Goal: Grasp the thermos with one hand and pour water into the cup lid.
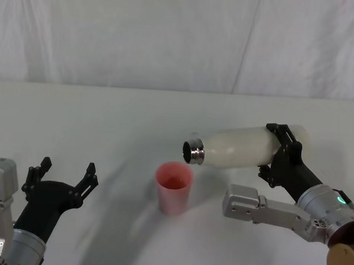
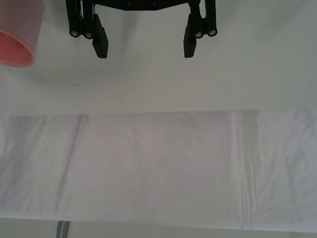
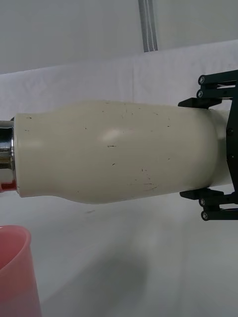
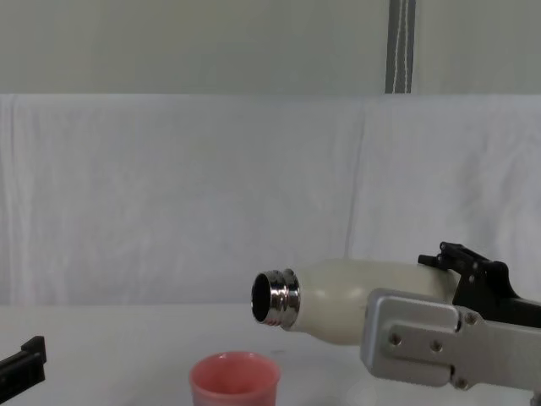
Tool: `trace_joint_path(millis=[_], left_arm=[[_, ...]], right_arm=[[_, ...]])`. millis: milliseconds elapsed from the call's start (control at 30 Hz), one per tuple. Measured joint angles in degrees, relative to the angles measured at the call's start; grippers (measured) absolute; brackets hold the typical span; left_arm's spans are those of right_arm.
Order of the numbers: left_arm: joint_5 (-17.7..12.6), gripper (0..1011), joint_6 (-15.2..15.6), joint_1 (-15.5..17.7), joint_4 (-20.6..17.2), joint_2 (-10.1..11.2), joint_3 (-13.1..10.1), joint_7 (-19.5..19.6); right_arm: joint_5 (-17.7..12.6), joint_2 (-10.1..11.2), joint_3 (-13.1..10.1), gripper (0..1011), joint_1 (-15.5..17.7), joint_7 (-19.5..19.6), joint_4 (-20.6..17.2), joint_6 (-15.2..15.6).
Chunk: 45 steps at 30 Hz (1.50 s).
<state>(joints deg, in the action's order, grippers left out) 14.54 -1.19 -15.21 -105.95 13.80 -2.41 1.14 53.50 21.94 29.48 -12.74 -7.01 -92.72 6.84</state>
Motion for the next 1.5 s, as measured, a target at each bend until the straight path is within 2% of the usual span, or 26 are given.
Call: trace_joint_path(millis=[600, 1500], left_arm=[[0.0, 1001, 0.0, 0.0, 0.0, 0.0, 0.0, 0.0], [0.0, 1001, 0.0, 0.0, 0.0, 0.0, 0.0, 0.0]], right_arm=[[1.8, 0.5, 1.1, 948, -0.7, -0.1, 0.3, 0.5], [2.9, 1.2, 1.7, 948, -1.5, -0.3, -0.1, 0.7]])
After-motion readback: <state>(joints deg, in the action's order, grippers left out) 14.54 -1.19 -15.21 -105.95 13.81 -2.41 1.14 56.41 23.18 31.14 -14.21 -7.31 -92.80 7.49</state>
